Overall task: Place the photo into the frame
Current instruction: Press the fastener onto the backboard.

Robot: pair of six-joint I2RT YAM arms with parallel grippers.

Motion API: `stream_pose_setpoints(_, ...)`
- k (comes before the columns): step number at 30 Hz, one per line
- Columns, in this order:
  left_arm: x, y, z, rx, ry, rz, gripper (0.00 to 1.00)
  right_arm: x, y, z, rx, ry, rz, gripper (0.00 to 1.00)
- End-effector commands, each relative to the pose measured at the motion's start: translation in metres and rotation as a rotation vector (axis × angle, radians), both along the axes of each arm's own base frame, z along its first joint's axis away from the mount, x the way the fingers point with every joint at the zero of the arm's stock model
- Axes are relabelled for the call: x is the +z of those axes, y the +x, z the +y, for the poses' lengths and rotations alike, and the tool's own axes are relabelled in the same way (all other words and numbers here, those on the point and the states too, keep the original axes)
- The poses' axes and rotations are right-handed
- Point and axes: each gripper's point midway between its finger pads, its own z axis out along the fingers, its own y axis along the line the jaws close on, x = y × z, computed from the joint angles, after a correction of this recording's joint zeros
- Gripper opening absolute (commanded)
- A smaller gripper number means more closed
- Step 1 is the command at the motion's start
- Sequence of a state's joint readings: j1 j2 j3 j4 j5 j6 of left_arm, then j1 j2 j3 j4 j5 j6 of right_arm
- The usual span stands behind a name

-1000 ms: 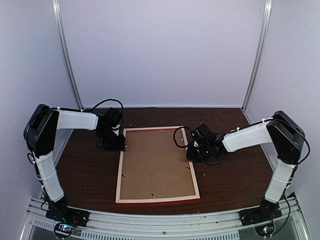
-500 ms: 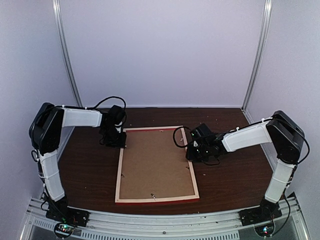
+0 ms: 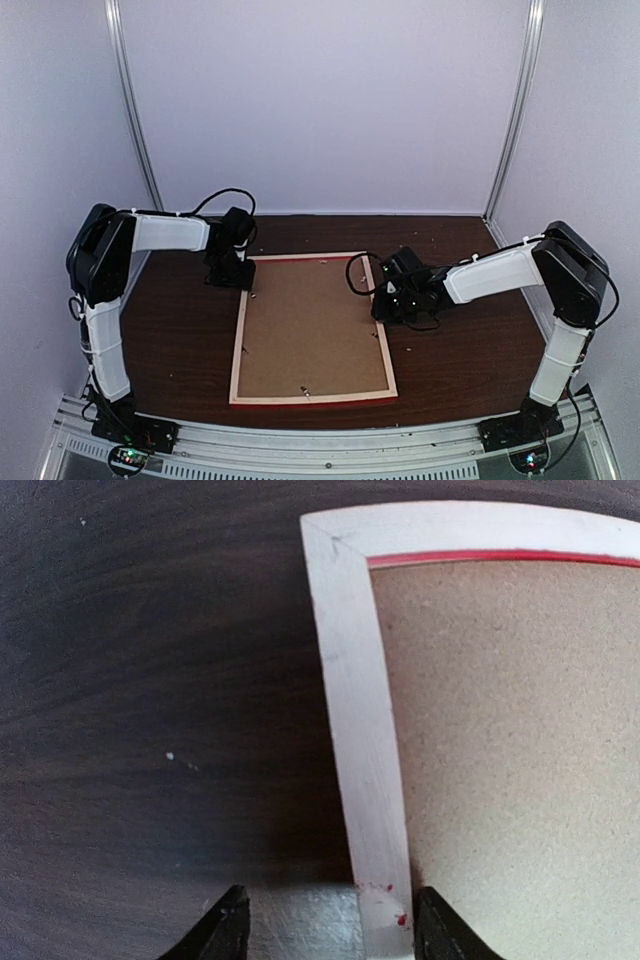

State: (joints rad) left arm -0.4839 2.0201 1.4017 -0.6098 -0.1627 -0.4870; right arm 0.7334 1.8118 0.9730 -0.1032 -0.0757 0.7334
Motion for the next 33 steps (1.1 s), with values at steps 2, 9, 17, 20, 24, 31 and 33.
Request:
stream_pose_setpoints(2,-0.017,0.009,0.006,-0.011,0.034,0.009,0.57,-0.013,-0.010,0.003,0.021,0.016,0.065,0.00)
stream_pose_setpoints(9,-0.022,0.000,-0.006,-0.023,-0.052,0.040,0.61,-0.016,-0.010,0.003,0.020,0.018,0.071,0.00)
stream_pose_setpoints(17,-0.026,-0.005,-0.030,-0.010,-0.212,0.062,0.68,-0.016,-0.011,0.005,0.026,0.025,0.075,0.00)
stream_pose_setpoints(20,-0.032,-0.013,-0.034,-0.008,-0.240,0.093,0.68,-0.016,-0.012,0.004,0.026,0.024,0.075,0.00)
stream_pose_setpoints(24,-0.033,-0.024,-0.027,0.001,-0.230,0.105,0.67,-0.016,-0.012,0.004,0.026,0.025,0.074,0.00)
stream_pose_setpoints(31,-0.030,-0.045,-0.019,0.004,-0.237,0.124,0.62,-0.016,-0.011,0.006,0.028,0.033,0.074,0.00)
stream_pose_setpoints(33,-0.029,-0.049,-0.018,0.002,-0.242,0.129,0.60,-0.017,-0.011,0.006,0.028,0.032,0.073,0.00)
